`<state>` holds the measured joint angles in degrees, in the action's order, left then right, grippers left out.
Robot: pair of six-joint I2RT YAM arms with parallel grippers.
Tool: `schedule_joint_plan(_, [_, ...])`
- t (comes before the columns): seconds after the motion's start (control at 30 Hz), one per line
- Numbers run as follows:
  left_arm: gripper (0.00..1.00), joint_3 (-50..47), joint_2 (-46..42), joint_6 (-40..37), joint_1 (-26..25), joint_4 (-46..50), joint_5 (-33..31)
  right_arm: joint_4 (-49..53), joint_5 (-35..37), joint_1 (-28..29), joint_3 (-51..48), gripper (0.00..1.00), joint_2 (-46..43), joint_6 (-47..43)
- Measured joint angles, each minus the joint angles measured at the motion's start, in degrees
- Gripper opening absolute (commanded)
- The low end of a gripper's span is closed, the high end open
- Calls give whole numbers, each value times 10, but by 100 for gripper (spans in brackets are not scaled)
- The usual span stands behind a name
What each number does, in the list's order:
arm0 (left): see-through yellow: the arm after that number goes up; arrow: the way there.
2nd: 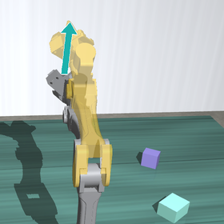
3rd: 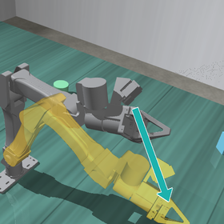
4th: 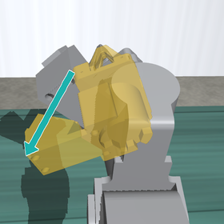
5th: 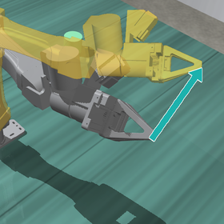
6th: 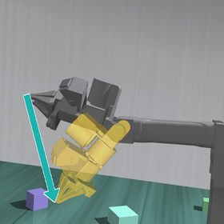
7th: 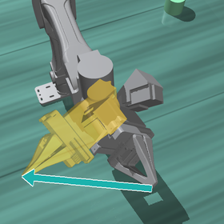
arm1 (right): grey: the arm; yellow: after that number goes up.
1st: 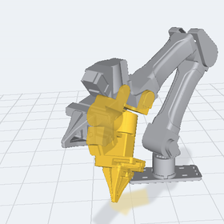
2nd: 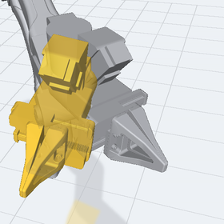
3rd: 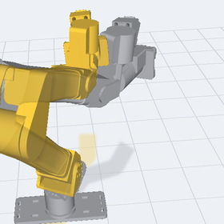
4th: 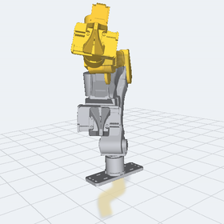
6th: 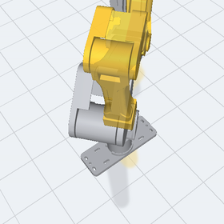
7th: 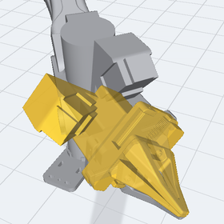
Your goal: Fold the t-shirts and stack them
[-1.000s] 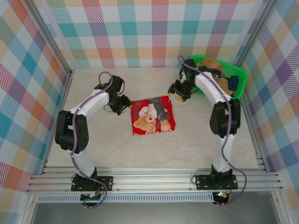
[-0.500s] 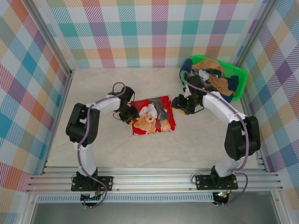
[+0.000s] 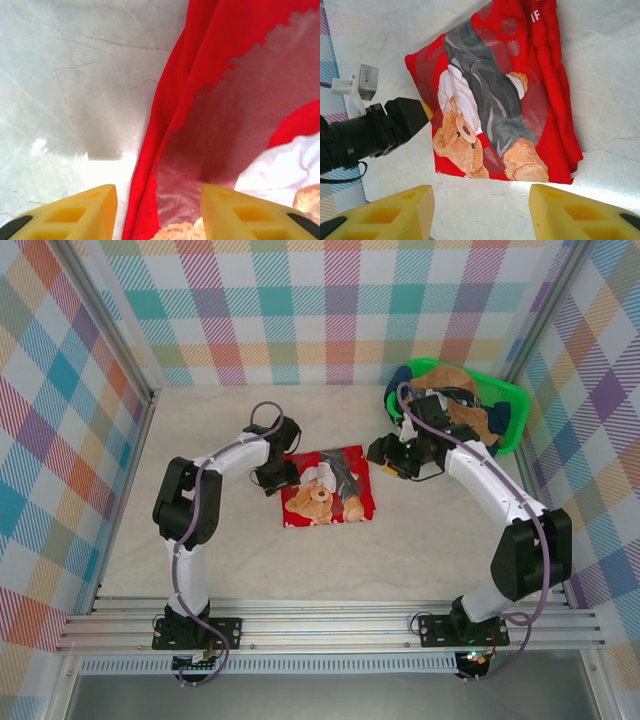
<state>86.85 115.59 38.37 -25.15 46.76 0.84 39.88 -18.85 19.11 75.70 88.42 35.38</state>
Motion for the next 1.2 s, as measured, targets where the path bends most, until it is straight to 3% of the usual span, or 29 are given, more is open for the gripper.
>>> schedule_joint_plan(0.27, [36, -32, -4, -16, -1, -35, 48, 0, -7, 0, -19, 53, -2, 9])
schedule_joint_plan(0.43, [10, -30, 14, -18, -2, -47, 60, -19, -26, 0, -27, 54, -16, 13])
schedule_joint_plan(0.53, [0, -14, 17, -20, -2, -42, 46, -81, -56, -1, -68, 55, -51, 21])
schedule_joint_plan(0.7, [0, 38, 42, -23, 13, -12, 3, -205, -70, -1, -153, 58, -136, 43])
schedule_joint_plan(0.83, [0, 86, 59, -38, 53, 24, -37, -257, -69, -2, -162, 57, -156, 47])
schedule_joint_plan(0.97, [0, 134, 70, -64, 113, 57, -81, -266, -69, -4, -162, 57, -155, 47])
schedule_joint_plan(1.2, [0, 310, 155, -128, 209, 106, -185, -269, -70, -7, -170, 57, -155, 47])
